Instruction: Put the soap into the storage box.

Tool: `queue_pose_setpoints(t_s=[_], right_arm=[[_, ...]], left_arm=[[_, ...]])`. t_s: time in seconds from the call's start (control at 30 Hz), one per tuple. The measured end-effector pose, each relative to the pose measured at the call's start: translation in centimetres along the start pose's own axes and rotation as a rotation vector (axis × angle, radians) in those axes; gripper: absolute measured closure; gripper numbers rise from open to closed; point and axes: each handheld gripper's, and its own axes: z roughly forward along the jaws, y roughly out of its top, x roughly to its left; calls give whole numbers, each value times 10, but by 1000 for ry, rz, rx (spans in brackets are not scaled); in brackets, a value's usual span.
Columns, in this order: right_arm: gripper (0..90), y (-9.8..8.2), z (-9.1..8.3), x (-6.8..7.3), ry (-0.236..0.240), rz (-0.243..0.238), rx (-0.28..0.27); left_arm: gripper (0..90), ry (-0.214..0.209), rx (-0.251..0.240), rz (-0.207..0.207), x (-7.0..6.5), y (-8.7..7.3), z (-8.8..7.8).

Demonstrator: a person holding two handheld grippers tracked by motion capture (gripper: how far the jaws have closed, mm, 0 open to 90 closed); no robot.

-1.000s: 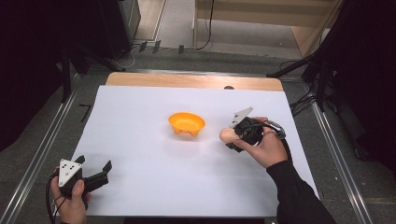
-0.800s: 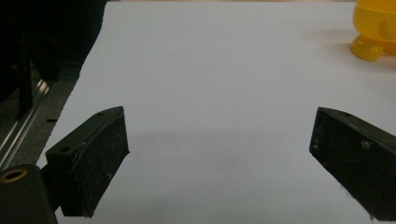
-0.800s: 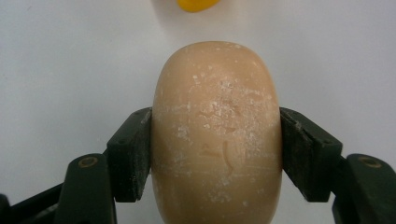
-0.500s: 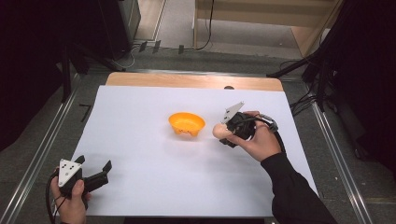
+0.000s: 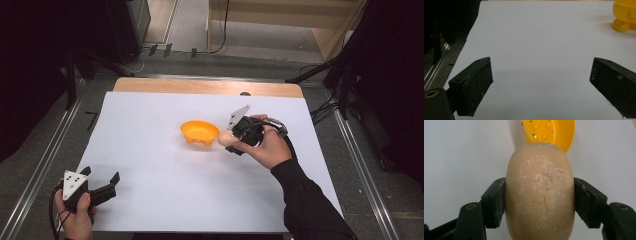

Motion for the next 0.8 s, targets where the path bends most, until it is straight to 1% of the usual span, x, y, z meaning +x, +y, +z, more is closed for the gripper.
queue_pose_setpoints(t_s=[0.07,0.3,0.37,0.67,0.7,0.8], right_arm=[[336,4,2,-1,5,-12,2],[336,13,5,-2,17,-18,-9],[336,15,6,-3,16,-28,-7],[335,23,7,-5,15,-47,-17],[335,25,7,-7,13,-59,-22],[336,29,9,-7,17,-58,-25]], left_arm=[[52,0,0,0,0,0,0],[52,-1,-1,2,0,0,0],[53,0,-1,2,0,0,0],[54,1,-2,2,0,0,0],[54,1,-2,2,0,0,0],[54,0,-1,3,0,0,0]])
